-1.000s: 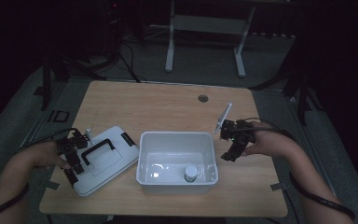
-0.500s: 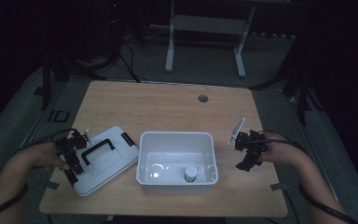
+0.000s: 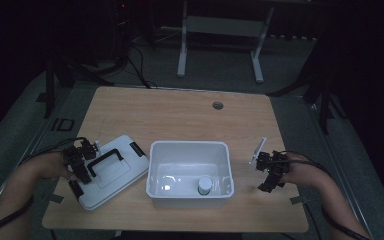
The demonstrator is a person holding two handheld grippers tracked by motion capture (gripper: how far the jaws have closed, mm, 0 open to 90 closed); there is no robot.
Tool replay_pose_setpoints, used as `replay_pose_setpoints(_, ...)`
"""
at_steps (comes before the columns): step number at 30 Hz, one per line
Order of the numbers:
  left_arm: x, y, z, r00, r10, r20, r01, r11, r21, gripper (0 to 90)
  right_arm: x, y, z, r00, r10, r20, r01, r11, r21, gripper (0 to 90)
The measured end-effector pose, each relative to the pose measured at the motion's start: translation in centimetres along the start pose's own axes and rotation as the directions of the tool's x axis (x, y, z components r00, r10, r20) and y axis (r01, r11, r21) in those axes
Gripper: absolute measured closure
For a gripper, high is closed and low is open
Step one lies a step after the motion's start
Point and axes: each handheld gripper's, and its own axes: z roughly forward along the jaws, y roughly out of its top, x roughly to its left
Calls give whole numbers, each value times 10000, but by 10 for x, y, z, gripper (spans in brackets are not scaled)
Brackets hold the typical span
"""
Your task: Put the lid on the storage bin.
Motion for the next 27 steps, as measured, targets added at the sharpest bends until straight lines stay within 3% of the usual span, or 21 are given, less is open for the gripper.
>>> replay_pose_setpoints(5, 0, 6, -5, 9999, -32, 99, 34, 9999, -169, 420, 0, 2, -1, 10000, -19, 22, 19, 10000, -77, 141)
replay_pose_setpoints(12, -3, 17, -5, 9999, 30, 156, -27, 9998, -217, 521, 0, 4, -1, 10000, -62, 42, 62, 10000, -54, 142)
replay_pose_setpoints(15, -6, 18, -3, 10000, 26, -42, -26, 10000, 64, 561, 0, 4, -1, 10000, -35, 78, 36, 10000, -92, 142)
replay_pose_setpoints(21, -14, 21, 0, 9995, 201, -242, -198, 9998, 94, 622, -1, 5, 3, 9999, 26, 147, -24, 9999, -145, 142)
replay_pose_setpoints(22, -16, 22, 4, 9986, 297, -428, -286, 9992, 266, 622, -1, 5, 4, 9999, 36, 154, -34, 9999, -130, 142)
replay_pose_setpoints(27, -18, 25, 5, 9962, 397, -776, -367, 9986, 393, 738, 1, 5, 13, 10000, -38, 88, 38, 9999, 107, 142)
